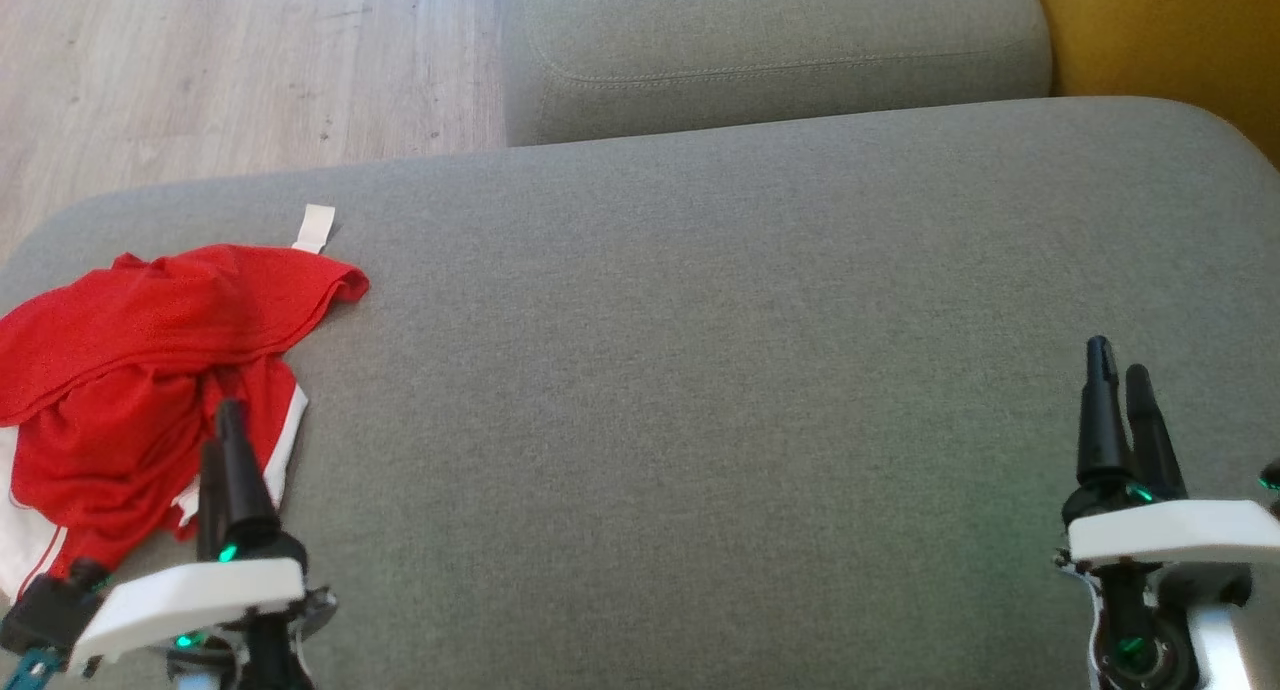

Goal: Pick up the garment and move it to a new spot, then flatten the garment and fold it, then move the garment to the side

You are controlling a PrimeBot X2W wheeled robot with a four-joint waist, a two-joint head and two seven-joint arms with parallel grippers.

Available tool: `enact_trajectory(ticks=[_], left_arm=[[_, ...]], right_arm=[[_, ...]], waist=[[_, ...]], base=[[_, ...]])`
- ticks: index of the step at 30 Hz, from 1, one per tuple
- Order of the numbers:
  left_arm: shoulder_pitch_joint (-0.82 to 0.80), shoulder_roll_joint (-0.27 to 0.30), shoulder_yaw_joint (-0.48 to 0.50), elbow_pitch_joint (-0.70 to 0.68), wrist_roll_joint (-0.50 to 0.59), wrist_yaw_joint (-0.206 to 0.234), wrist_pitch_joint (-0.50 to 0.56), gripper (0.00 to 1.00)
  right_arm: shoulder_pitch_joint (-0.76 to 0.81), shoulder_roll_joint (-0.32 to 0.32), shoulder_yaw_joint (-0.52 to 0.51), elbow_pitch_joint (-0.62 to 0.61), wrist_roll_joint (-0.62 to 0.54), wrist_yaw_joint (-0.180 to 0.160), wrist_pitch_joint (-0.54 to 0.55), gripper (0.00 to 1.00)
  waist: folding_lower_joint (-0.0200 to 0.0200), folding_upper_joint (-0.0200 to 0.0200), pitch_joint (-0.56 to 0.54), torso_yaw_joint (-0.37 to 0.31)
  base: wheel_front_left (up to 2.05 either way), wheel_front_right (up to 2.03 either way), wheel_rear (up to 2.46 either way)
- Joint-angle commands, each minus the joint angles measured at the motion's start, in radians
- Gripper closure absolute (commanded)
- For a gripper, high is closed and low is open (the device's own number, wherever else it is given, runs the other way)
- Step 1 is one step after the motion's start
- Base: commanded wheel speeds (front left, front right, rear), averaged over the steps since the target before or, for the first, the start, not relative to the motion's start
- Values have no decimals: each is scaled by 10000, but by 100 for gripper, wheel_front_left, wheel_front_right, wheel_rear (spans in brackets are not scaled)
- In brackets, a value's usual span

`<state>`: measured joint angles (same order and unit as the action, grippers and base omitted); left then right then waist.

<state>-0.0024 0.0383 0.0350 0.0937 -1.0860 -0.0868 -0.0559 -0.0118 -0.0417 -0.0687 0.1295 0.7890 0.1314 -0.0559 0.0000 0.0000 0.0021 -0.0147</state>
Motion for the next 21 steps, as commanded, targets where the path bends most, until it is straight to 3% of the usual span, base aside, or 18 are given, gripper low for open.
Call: enact_trajectory(ticks=[1,21], left_arm=[[-235,83,67,-429,318,38,-136,0],[-66,94,-1322,-924,4800,459,-723,0]], right_arm=[[-439,-58,166,-450,-381,-4,-126,0],[-243,-66,926,-641,-3847,-5,-716,0]], waist=[[0,0,-8,-8],[0,0,-40,-112]], base=[[0,0,0],[0,0,0]])
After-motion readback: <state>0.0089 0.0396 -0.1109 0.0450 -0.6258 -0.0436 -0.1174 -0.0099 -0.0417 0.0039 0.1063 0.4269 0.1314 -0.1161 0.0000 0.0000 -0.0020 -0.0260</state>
